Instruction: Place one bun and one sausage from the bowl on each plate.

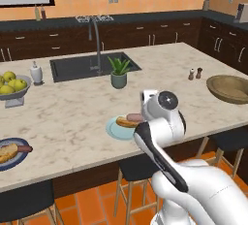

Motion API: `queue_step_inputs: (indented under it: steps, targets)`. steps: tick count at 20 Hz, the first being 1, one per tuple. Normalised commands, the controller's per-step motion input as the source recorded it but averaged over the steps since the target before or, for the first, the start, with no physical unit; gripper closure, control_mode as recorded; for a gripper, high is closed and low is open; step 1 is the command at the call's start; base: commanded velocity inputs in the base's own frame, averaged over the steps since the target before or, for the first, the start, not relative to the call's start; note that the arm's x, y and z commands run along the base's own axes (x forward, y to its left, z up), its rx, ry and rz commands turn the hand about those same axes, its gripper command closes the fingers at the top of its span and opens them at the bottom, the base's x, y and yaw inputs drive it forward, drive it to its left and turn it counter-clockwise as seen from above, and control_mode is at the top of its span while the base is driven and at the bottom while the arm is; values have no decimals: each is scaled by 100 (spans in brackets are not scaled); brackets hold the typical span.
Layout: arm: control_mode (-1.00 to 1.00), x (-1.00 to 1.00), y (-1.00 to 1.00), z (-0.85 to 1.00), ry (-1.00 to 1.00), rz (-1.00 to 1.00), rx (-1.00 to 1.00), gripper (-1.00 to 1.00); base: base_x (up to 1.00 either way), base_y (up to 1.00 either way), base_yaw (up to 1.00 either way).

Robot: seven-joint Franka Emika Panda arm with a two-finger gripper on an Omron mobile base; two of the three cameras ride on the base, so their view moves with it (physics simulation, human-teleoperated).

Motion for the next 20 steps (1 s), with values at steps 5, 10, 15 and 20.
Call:
queue_step_inputs:
  steps: [5,10,15,20]
  targets:
    - [-100,89,7,-36,66,0,-9,100,0,0,0]
    - [-100,73,7,-75,26,0,0,100,0,0,0]
    - [-100,56,4,-99,22,-12,0,100,0,0,0]
    - [-100,36,27,-86,9,-22,0,100,0,0,0]
